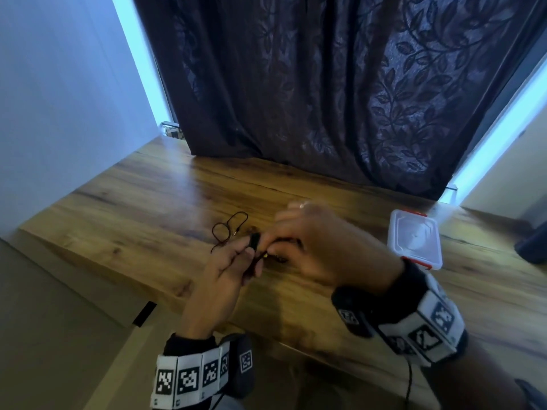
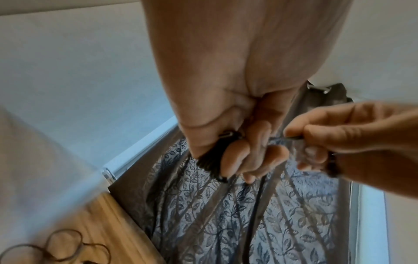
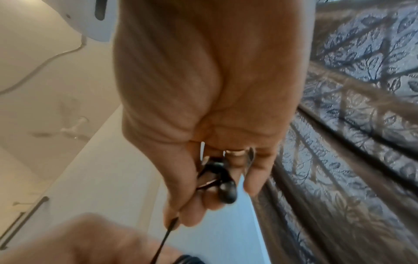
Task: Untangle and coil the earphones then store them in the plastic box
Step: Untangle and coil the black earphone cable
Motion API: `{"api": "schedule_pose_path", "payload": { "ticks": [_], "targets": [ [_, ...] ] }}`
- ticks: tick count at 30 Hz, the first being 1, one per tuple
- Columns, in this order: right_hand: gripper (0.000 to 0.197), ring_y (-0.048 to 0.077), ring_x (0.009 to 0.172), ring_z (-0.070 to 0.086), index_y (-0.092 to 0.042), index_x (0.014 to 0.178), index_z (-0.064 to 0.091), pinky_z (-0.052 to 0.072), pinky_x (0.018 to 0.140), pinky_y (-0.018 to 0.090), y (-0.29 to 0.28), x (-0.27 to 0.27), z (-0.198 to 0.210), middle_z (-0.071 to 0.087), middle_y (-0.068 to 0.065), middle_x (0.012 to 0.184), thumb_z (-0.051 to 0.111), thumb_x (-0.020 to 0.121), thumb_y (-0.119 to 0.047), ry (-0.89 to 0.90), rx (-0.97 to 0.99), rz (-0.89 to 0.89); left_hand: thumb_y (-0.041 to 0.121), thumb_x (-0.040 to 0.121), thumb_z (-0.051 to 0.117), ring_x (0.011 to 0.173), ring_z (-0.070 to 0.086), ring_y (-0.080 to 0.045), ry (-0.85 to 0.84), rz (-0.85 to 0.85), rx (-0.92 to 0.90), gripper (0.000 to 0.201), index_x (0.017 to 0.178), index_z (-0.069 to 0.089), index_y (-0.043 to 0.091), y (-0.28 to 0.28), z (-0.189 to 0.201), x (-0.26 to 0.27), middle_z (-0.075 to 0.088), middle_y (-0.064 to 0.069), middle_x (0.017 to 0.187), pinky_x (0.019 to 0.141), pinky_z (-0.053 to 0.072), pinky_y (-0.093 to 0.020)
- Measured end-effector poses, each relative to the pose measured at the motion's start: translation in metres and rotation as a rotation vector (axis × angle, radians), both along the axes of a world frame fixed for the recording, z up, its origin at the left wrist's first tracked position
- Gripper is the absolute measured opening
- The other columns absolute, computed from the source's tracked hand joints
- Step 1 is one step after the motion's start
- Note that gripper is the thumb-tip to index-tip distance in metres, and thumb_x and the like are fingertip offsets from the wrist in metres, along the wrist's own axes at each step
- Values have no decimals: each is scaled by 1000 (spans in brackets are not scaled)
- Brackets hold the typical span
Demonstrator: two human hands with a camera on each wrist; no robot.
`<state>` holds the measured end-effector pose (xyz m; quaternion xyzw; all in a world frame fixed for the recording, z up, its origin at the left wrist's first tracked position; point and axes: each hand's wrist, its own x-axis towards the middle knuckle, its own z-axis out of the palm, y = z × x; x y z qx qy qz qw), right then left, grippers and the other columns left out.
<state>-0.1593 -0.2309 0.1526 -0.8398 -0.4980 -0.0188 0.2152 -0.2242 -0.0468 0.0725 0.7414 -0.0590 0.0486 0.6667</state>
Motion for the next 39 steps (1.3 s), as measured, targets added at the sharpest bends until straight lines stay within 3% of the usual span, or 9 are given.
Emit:
{"api": "schedule_pose_path", "payload": {
  "ticks": [1,3,5,9,15,21,27,35,39],
  "targets": [
    [15,-4,82,46,-29,102,74,36,87,27,-1,8,4,56,-25,87,61,97,-24,-36,12,-14,29,94,42,62,43,-11,24,-23,-41,29,81,67,23,0,2,-1,50,1,67,60,34,-25],
    [12,-1,86,52,-29,99,76,39,92,34,-1,22,7,61,-24,85,67,93,-23,-15,104,-26,32,93,45,61,38,-13,45,-77,-162,32,100,73,19,0,6,-3,46,0,65,58,28,-28],
    [10,5,88,58,-20,98,77,46,88,31,1,28,3,68,-16,88,71,91,-17,62,240,-24,30,93,48,57,33,-12,47,-118,-295,38,116,70,8,2,7,-2,42,1,62,55,25,-27],
    [8,4,88,68,-11,99,75,51,80,16,5,21,-18,72,-10,92,72,91,-10,375,464,-61,22,94,53,51,25,-10,26,-190,-572,28,104,66,0,3,16,-4,34,2,58,50,19,-25],
    [18,23,92,72,-12,115,70,60,82,41,17,-4,-64,74,3,104,62,100,-17,642,581,-170,18,91,47,47,31,-5,75,-164,-833,17,88,60,7,3,18,-3,35,4,58,49,19,-23],
    [28,14,98,64,-7,122,68,57,83,41,14,-11,-69,65,-1,110,50,105,-20,448,506,-170,18,92,45,47,29,-6,104,-123,-783,18,89,60,7,3,18,-3,33,3,59,50,18,-26],
    [38,21,111,62,-3,117,67,52,96,45,12,-13,-59,64,8,118,42,107,-29,560,462,-126,19,90,46,49,21,-10,112,-132,-715,17,86,58,7,-1,23,-3,32,1,58,49,16,-27],
    [15,22,89,63,-5,100,70,51,78,50,21,-16,-70,66,5,95,59,99,-16,440,582,-201,31,96,52,45,29,-7,73,-76,-508,30,79,57,8,-4,24,-3,35,3,53,44,27,-19],
    [13,15,88,61,-11,99,72,54,76,40,27,-18,-72,65,-2,94,60,99,-16,379,575,-251,30,103,47,46,31,-7,51,102,-353,37,74,55,9,-12,25,-2,37,4,53,47,30,-20]
  ]
}}
